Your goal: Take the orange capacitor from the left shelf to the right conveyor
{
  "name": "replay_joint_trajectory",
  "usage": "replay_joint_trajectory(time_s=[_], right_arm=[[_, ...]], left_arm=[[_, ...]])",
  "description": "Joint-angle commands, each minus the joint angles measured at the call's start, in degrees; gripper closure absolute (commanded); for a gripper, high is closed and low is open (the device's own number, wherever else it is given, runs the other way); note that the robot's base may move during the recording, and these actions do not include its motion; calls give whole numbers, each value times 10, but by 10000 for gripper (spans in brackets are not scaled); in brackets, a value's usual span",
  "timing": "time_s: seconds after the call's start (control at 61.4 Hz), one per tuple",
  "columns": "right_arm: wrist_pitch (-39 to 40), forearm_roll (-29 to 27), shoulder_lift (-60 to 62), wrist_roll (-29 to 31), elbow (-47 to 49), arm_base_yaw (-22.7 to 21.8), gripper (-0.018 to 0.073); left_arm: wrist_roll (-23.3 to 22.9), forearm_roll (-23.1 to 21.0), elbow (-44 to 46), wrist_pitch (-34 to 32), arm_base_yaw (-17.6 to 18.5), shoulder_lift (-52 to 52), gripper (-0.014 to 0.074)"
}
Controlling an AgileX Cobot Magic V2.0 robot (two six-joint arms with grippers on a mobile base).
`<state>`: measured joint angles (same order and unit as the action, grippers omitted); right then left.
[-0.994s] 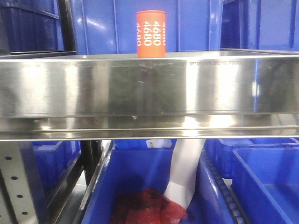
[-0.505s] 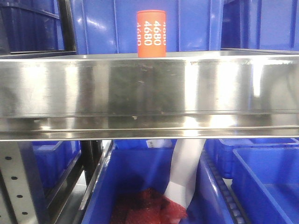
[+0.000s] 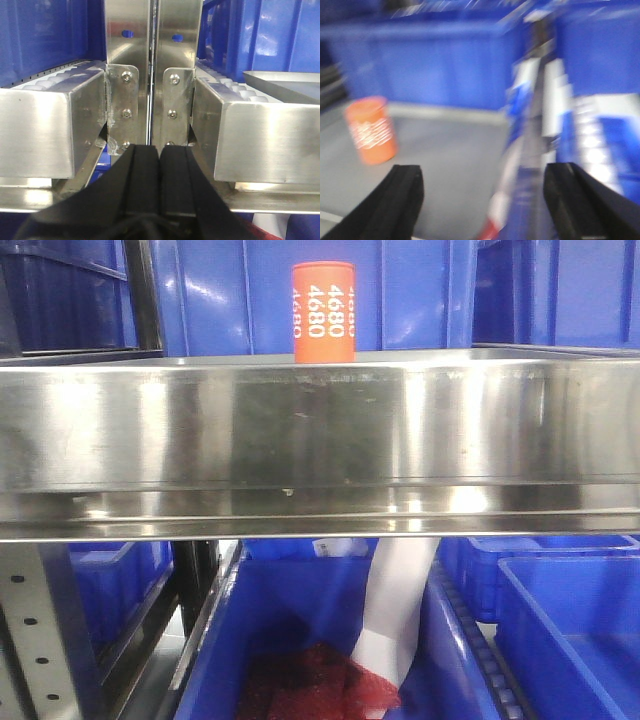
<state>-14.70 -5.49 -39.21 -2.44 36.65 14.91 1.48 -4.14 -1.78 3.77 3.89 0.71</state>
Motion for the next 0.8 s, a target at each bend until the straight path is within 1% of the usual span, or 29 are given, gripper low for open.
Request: replay_joint_trajectory(time_s=[0.0,0.098,0.179,0.31,0.473,0.554,0.782], right_arm=[[74,-4,-55,0,30,41,-64],[147,-4,-120,0,32,92,-64],[208,-4,-173,0,32,123,-64],[326,-4,-256,0,32,153,-64],[446,-4,-339,-1,32,173,-64],[472,-4,-369,-1,38,182,-64],[477,-3,-425,-15,91,192,-64]], left_arm=[[-1,-1,3,-50,4,6,723],[-1,-1,3,-50,4,6,723],[-1,-1,3,-50,4,6,723],[-1,-1,3,-50,4,6,723],[-1,-1,3,-50,4,6,723],[-1,-1,3,-50,4,6,723],[-1,-1,3,-50,4,6,723]])
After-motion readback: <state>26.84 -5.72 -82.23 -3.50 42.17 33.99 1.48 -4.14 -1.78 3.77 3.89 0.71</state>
